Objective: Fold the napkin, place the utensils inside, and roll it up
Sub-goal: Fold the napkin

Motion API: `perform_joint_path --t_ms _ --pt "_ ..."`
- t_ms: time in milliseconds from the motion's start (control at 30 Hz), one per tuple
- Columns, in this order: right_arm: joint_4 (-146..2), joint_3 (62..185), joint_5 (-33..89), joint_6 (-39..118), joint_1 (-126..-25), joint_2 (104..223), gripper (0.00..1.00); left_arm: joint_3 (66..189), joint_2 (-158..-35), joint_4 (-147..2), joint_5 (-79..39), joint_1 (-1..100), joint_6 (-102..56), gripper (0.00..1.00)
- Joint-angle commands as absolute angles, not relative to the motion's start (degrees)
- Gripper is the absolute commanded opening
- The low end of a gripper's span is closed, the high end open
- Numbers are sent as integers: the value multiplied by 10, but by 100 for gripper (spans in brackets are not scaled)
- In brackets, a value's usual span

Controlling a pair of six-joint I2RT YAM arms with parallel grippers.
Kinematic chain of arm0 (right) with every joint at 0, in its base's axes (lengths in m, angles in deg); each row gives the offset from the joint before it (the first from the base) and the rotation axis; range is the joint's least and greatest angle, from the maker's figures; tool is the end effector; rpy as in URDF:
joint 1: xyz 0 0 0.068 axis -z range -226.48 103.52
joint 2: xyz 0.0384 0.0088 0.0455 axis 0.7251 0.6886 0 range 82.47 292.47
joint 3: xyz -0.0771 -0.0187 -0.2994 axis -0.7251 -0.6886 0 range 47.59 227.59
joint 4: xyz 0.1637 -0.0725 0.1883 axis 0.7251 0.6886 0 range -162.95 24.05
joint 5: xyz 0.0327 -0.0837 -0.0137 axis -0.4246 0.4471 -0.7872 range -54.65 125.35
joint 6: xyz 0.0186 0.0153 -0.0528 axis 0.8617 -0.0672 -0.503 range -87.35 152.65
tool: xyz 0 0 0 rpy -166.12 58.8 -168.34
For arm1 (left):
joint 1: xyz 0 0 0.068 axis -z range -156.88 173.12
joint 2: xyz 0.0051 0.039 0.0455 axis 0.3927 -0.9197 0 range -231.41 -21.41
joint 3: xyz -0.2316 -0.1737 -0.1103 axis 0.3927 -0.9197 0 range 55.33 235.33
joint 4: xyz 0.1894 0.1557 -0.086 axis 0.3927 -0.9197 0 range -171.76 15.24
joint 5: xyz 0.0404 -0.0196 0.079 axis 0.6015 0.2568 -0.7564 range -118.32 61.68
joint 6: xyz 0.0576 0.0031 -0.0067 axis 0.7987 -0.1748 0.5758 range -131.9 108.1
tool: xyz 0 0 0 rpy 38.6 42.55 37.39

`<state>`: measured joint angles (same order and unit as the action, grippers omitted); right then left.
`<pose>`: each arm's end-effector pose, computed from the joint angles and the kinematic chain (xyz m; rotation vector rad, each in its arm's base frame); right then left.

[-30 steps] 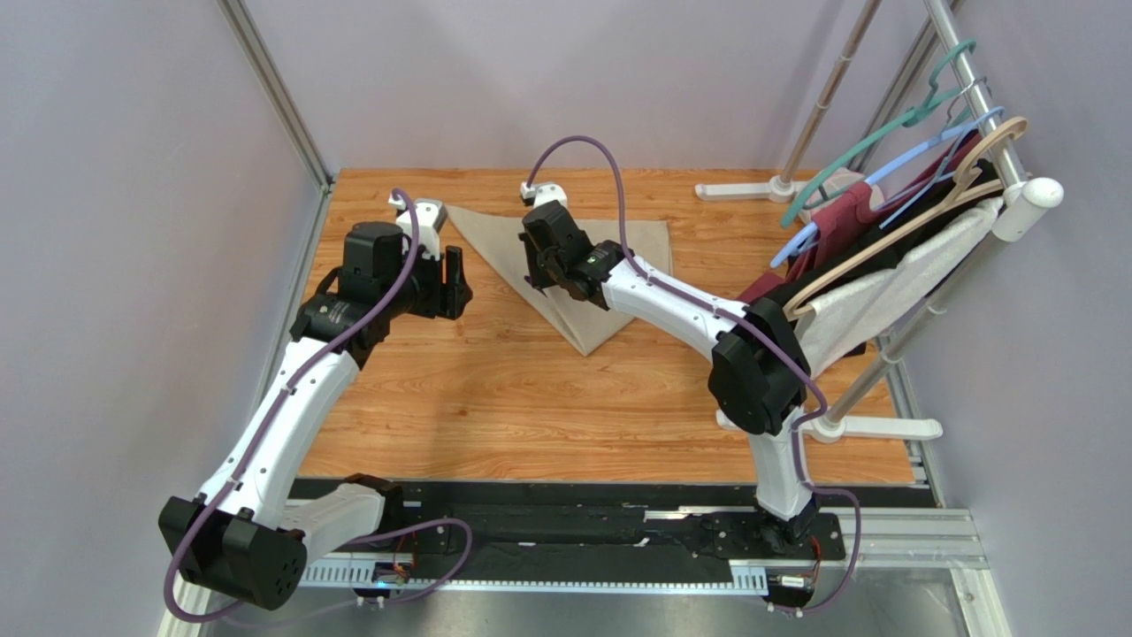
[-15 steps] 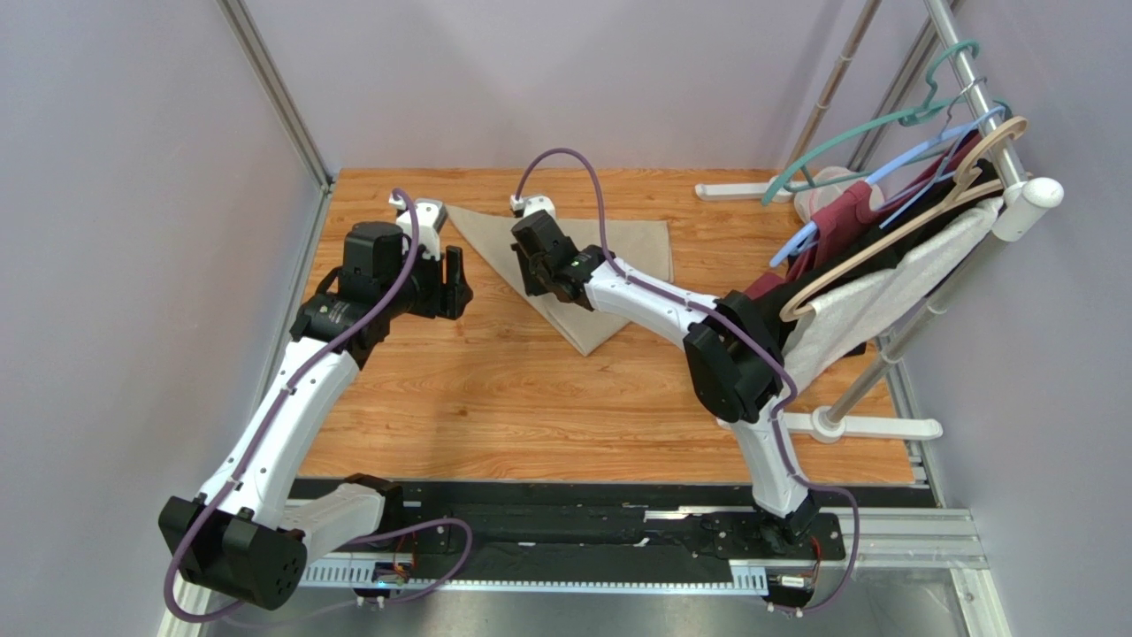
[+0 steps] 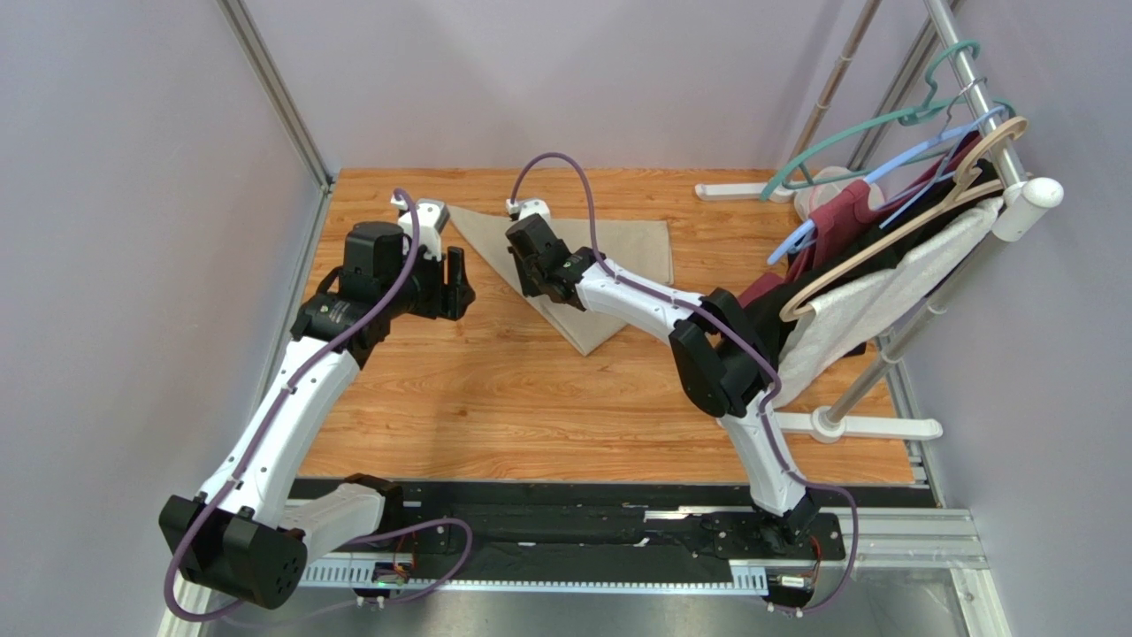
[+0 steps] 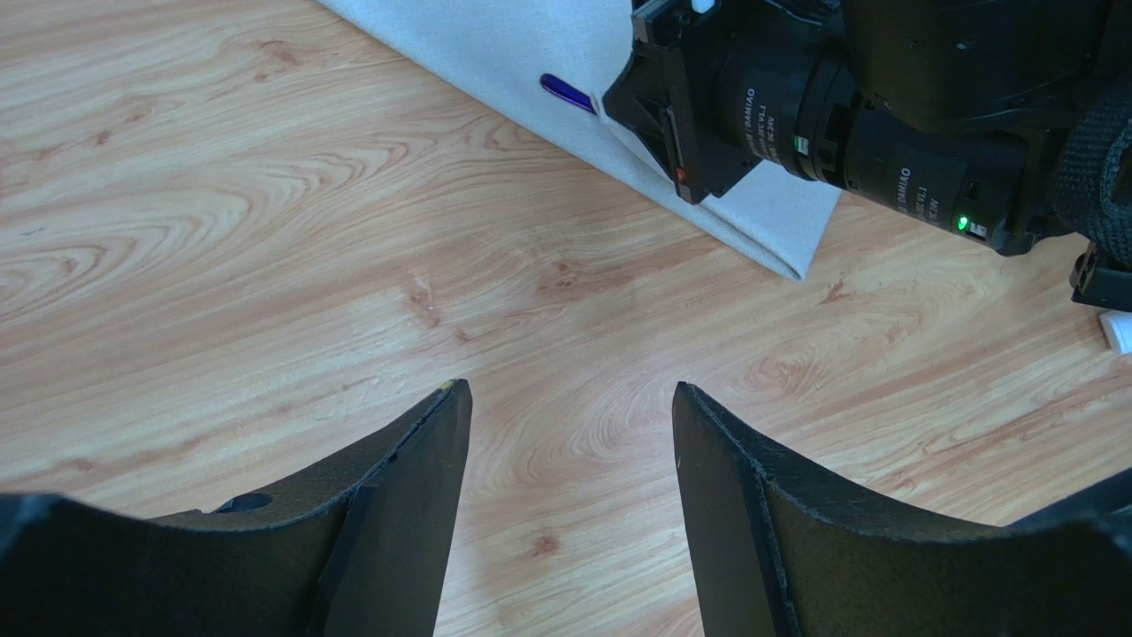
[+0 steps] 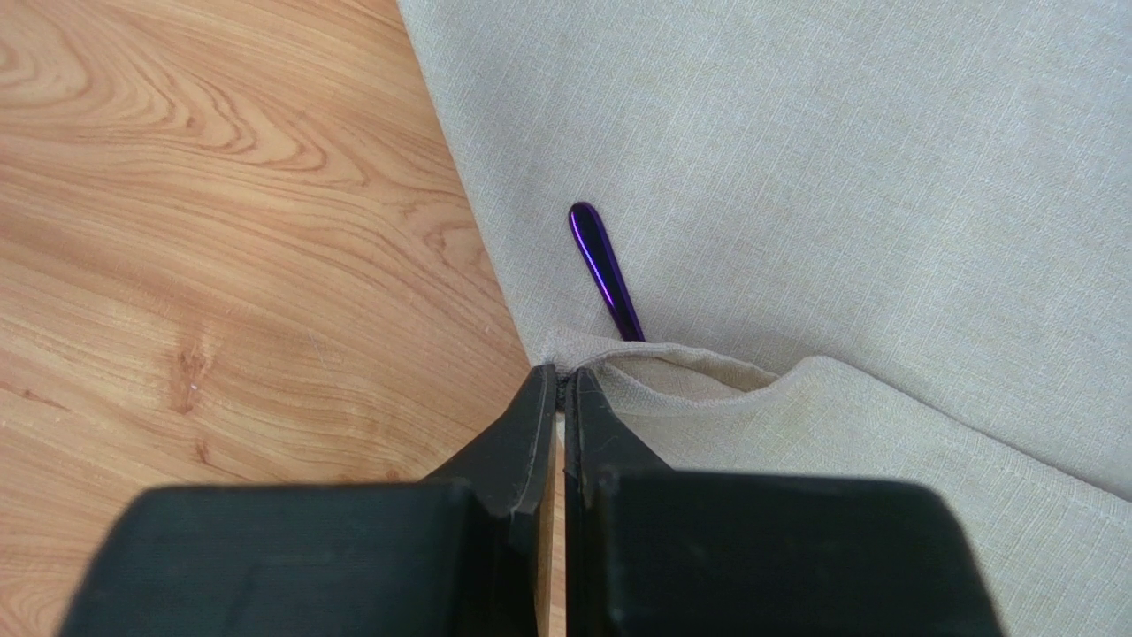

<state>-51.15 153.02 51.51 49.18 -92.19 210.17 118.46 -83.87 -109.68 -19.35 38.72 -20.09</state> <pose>0.3815 0.3744 0.2366 -0.4471 2.2692 0.2251 0.2082 -0.0649 0.3794 0.2319 2.1765 -0.4063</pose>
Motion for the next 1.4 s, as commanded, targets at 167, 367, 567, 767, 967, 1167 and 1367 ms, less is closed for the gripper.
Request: perform_joint_path --t_ms 167,367,567,767,967,1167,1367 --pt "-536 1580 528 478 -923 2133 0 1186 -841 -1082 -184 385 -195 66" --pt "-529 1598 529 480 -924 2148 3 1186 -843 -1083 -182 385 -195 66" --pt "-510 1653 536 483 -924 2164 57 1186 -848 -1083 -187 385 -193 66" --pt "-512 1660 533 474 -924 2123 61 1183 -844 -1082 -205 385 -189 66" --pt "-533 1526 527 478 -923 2020 57 1177 -842 -1072 -218 384 -191 66" --pt "-573 1332 485 479 -926 1909 52 1181 -878 -1061 -216 376 -208 66" --pt "-600 1250 494 443 -952 1875 46 1191 -920 -1036 -142 338 -253 66"
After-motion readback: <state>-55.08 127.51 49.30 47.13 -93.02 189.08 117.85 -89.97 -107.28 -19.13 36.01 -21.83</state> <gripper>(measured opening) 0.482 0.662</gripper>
